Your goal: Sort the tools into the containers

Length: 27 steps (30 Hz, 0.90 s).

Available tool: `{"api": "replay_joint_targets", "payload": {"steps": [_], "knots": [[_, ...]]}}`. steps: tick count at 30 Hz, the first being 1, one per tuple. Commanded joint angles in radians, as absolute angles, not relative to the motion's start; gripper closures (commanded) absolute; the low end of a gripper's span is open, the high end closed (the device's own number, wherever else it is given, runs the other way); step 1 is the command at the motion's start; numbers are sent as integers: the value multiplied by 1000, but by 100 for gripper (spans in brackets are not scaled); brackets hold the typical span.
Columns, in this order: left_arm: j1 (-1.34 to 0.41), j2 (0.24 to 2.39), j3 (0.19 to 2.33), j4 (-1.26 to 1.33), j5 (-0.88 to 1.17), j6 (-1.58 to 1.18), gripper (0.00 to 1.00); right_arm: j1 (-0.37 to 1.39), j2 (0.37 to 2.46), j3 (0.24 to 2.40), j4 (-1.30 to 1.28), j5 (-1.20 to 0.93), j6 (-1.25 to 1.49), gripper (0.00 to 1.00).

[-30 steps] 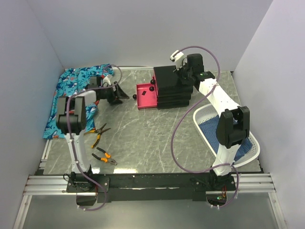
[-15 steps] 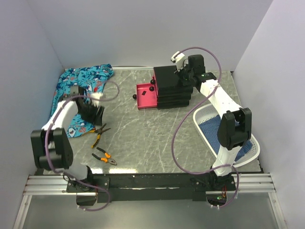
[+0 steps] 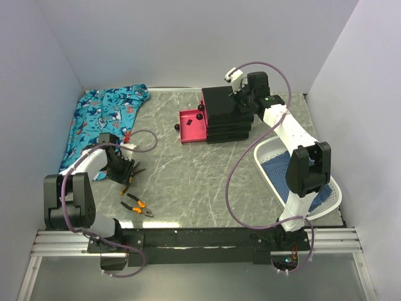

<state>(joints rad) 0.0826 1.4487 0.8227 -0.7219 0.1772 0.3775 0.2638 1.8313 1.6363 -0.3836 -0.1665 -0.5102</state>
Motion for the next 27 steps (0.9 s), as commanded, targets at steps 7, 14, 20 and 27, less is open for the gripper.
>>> {"api": "replay_joint_targets", "payload": {"steps": [7, 14, 20, 27], "knots": [[-35, 1515, 813, -646, 184, 403, 69, 261, 1824, 1608, -499, -158, -499, 80], [-84, 1563, 859, -652, 198, 365, 91, 261, 1818, 1609, -499, -153, -503, 80], [-166, 1477, 1086, -684, 452, 321, 99, 261, 1815, 1595, -499, -146, -511, 80], [-176, 1656, 1362, -612, 492, 190, 99, 261, 1815, 1591, -492, -126, -525, 80]]}}
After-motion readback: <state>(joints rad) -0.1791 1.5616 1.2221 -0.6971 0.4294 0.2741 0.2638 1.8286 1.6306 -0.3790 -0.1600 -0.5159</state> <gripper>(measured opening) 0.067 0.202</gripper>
